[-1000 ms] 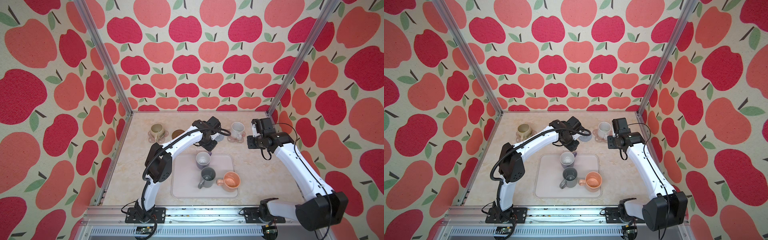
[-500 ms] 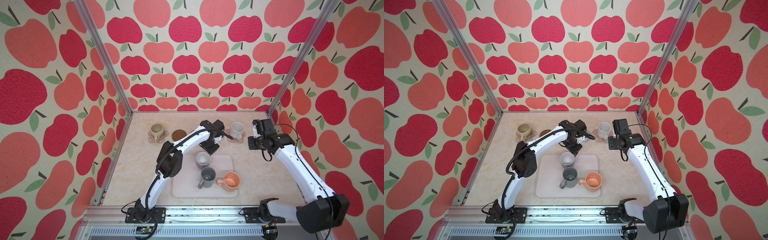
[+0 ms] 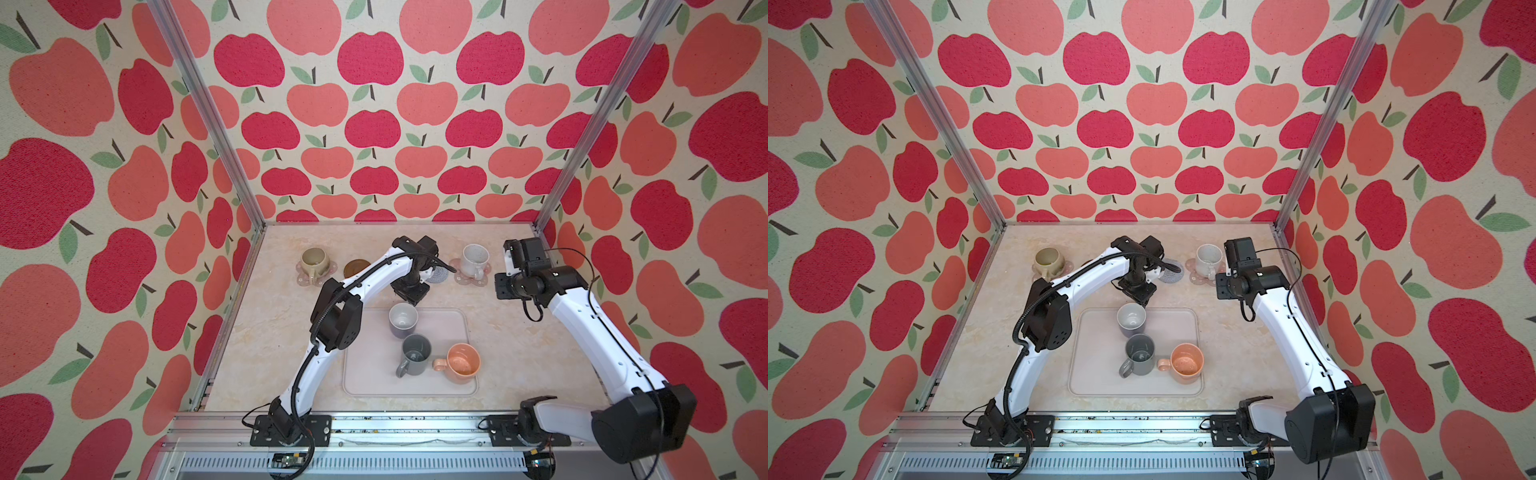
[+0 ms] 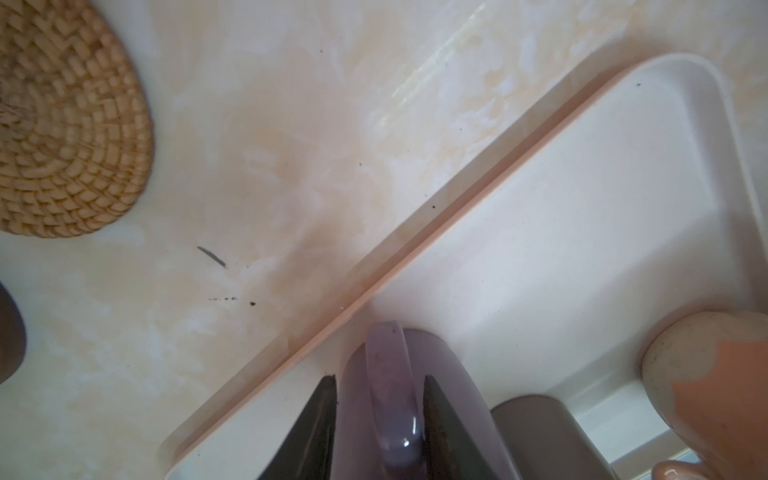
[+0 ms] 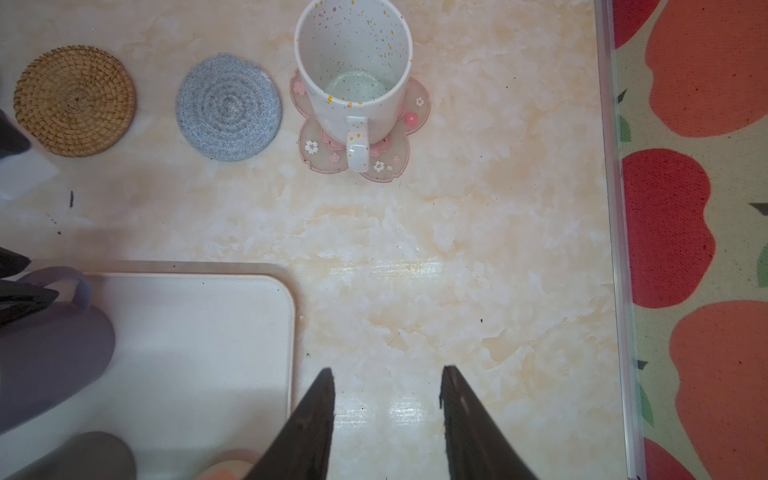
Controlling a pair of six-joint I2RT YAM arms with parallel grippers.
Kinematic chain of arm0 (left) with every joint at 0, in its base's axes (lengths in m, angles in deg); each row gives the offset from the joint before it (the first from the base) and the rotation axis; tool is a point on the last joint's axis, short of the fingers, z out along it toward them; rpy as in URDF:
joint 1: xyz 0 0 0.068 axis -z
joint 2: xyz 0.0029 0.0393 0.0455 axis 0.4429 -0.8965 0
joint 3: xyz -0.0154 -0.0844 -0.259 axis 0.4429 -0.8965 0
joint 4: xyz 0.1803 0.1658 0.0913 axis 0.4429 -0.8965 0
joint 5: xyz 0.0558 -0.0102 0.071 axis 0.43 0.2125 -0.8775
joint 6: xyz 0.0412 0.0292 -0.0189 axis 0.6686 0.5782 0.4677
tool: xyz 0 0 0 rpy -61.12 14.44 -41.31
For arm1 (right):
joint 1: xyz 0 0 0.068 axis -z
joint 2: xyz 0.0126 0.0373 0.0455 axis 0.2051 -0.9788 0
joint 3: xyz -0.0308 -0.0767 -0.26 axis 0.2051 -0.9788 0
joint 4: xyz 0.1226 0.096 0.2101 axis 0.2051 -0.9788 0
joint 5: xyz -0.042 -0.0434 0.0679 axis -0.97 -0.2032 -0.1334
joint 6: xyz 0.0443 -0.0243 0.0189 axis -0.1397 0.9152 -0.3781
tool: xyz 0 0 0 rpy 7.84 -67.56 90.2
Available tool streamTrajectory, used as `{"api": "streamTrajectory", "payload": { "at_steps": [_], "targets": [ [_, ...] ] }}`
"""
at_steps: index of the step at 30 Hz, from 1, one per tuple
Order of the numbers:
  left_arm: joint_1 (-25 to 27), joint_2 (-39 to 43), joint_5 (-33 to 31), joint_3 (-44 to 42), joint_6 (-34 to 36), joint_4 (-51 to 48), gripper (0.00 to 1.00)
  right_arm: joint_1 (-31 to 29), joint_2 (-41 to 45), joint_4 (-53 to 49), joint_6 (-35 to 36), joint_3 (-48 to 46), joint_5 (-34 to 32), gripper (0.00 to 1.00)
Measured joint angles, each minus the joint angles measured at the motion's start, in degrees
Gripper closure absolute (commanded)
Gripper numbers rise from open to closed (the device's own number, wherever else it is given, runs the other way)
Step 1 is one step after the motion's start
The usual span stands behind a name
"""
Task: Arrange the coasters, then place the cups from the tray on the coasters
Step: 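Lower the left gripper to the lavender mug handle while the right gripper withdraws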
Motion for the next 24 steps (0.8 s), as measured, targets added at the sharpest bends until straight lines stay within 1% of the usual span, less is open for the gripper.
{"api": "streamTrajectory", "payload": {
  "at_steps": [3, 6, 11, 14, 19, 24],
  "targets": [
    [-1.81, 1.05, -0.09, -3.02, -1.73, 0.33, 0.63, 0.0, 0.0, 0.2, -0.02, 0.0, 0.37, 0.55],
    [-3.54, 3.65, 0.2, -8.02, -3.8, 1.27, 0.63, 0.0, -0.11, 0.28, -0.02, 0.0, 0.63, 0.55],
    [-6.97, 10.86, 3.15, -19.3, -8.35, 4.85, 0.63, 0.0, -1.11, 1.18, -0.52, 0.02, 2.25, 0.54],
    [-8.87, 15.47, 4.07, -24.68, -10.69, 6.62, 0.63, -0.02, -1.84, 1.55, -0.96, 0.13, 3.43, 0.54],
    [-10.84, 21.4, 4.09, -30.56, -12.5, 8.41, 0.63, -0.17, -2.75, 1.9, -1.73, 1.14, 4.52, 0.54],
    [-11.15, 24.39, 4.66, -34.75, -12.92, 9.53, 0.63, -0.57, -3.63, 2.62, -2.4, 2.23, 5.25, 0.54]
  ]
}}
